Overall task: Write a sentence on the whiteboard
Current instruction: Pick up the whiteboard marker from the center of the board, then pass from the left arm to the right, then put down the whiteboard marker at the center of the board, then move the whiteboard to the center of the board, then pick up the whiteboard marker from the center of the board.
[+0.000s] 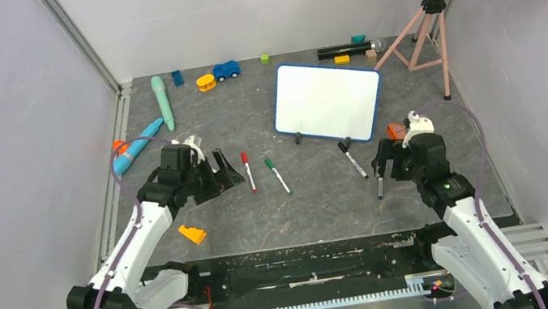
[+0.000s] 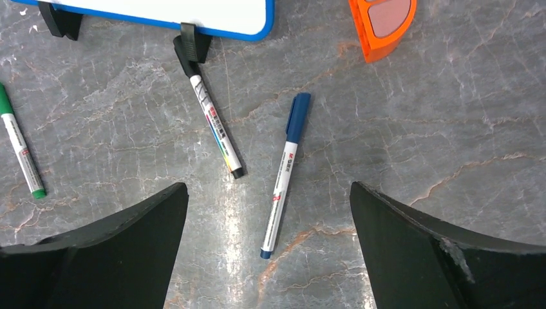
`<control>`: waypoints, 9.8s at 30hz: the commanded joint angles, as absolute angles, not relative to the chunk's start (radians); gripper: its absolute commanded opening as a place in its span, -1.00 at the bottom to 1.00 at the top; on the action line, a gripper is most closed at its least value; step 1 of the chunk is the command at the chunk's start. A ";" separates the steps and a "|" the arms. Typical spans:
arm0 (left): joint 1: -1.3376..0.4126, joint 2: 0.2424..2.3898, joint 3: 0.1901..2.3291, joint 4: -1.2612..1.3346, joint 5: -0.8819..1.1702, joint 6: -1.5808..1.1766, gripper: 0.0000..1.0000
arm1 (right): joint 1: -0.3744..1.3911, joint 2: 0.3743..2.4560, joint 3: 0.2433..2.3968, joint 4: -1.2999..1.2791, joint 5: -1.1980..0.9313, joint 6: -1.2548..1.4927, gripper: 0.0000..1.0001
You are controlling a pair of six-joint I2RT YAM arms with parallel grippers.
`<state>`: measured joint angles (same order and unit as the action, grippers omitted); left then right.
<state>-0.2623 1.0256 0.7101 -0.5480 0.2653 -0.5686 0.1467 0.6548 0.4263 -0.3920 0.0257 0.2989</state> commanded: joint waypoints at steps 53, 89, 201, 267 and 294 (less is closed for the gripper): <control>-0.469 1.756 1.033 -0.420 -0.069 -0.651 0.03 | 0.162 0.715 0.618 -0.376 0.157 0.294 0.90; -0.464 1.153 0.753 0.335 0.299 -1.484 -0.96 | 0.751 1.142 0.790 0.344 -0.100 0.652 0.61; -0.311 2.257 1.635 0.212 0.828 -0.443 -0.18 | -0.048 1.577 0.822 0.300 -0.473 0.308 -0.03; -0.292 1.452 0.798 -0.007 0.437 -0.183 0.63 | 0.239 1.389 0.730 0.125 -0.303 0.272 0.73; -0.291 1.000 0.834 -0.479 0.016 -0.550 0.99 | 0.438 0.979 0.636 -0.438 0.093 0.395 0.64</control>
<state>-0.2893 1.0519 0.7750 -0.3695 0.0814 -0.4194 0.3660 0.9939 0.6399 -0.3637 -0.0029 0.3431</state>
